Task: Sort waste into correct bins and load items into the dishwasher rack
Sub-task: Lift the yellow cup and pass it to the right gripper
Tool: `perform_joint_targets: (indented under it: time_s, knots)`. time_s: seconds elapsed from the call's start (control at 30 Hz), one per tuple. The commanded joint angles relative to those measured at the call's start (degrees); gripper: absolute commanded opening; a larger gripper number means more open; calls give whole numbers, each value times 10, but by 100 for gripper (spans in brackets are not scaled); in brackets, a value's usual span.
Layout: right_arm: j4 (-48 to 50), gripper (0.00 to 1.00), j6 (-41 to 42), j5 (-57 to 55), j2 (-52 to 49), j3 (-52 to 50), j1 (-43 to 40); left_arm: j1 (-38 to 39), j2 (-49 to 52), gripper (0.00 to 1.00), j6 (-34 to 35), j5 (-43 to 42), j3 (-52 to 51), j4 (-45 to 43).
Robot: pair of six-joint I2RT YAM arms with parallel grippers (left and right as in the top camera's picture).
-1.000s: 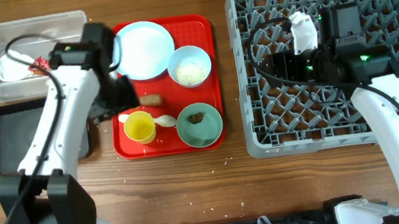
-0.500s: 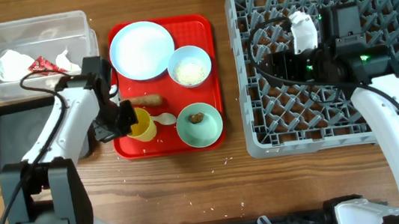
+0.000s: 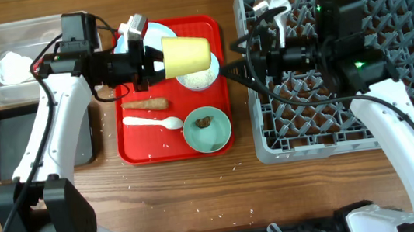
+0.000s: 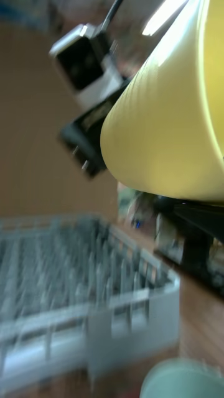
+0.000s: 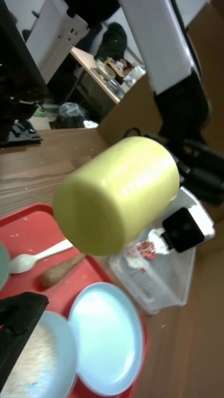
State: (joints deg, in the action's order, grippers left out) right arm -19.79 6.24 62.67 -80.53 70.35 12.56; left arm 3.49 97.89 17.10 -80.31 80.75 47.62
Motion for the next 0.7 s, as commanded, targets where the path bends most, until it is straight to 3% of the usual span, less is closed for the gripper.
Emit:
perform_joint_targets:
  time_s: [0.0, 0.2, 0.3, 0.43, 0.53, 0.67]
  knots:
    - [74, 100, 14, 81, -21, 4, 16, 17, -12, 4, 14, -101, 7, 9]
    - [200, 97, 62, 150, -63, 4, 40, 54, -12, 4, 16, -100, 7, 9]
    - [199, 80, 62, 151, -64, 4, 51, 54, -12, 4, 16, -100, 7, 9]
    - [195, 73, 62, 150, -64, 4, 51, 54, -12, 6, 16, -100, 7, 5]
    - [195, 59, 62, 150, -64, 4, 51, 54, -12, 20, 16, -100, 7, 5]
    - [196, 52, 62, 150, -64, 5, 48, 54, -12, 21, 15, -100, 7, 3]
